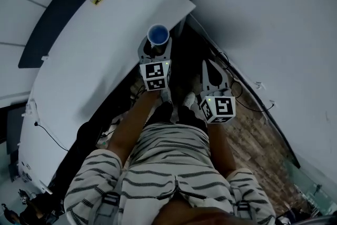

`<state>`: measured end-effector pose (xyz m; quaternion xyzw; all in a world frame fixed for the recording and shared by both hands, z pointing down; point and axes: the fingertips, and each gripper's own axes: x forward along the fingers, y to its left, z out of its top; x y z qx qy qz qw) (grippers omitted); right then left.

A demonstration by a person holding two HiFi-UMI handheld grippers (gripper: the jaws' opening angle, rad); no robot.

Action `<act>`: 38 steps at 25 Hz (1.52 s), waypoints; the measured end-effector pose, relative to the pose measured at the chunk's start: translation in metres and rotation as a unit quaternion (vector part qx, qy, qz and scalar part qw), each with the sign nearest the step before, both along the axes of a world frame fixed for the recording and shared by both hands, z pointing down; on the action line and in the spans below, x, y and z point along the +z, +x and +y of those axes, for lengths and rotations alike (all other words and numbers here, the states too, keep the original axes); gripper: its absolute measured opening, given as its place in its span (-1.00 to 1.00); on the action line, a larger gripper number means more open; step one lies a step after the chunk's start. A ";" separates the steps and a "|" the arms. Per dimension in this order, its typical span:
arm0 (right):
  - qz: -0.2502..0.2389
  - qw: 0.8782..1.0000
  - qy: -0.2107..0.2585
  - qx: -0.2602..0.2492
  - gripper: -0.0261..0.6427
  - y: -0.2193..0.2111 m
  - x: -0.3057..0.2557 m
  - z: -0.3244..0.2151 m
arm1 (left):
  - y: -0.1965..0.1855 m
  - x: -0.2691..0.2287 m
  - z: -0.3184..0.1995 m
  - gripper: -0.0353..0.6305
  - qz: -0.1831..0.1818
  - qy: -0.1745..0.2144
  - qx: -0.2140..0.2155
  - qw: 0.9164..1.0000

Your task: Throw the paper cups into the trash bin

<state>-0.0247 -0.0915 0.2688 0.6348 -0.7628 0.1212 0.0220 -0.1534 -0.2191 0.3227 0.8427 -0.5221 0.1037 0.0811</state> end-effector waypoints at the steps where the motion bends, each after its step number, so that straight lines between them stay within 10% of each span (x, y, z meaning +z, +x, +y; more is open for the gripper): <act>1: 0.001 1.000 0.003 0.002 -0.89 0.000 -0.002 0.001 | 0.000 -0.004 0.002 0.00 -0.001 0.003 0.003 1.000; 38: 0.012 0.993 0.053 0.109 -0.89 0.057 -0.047 0.025 | 0.081 -0.078 0.083 0.00 0.029 0.034 0.168 0.985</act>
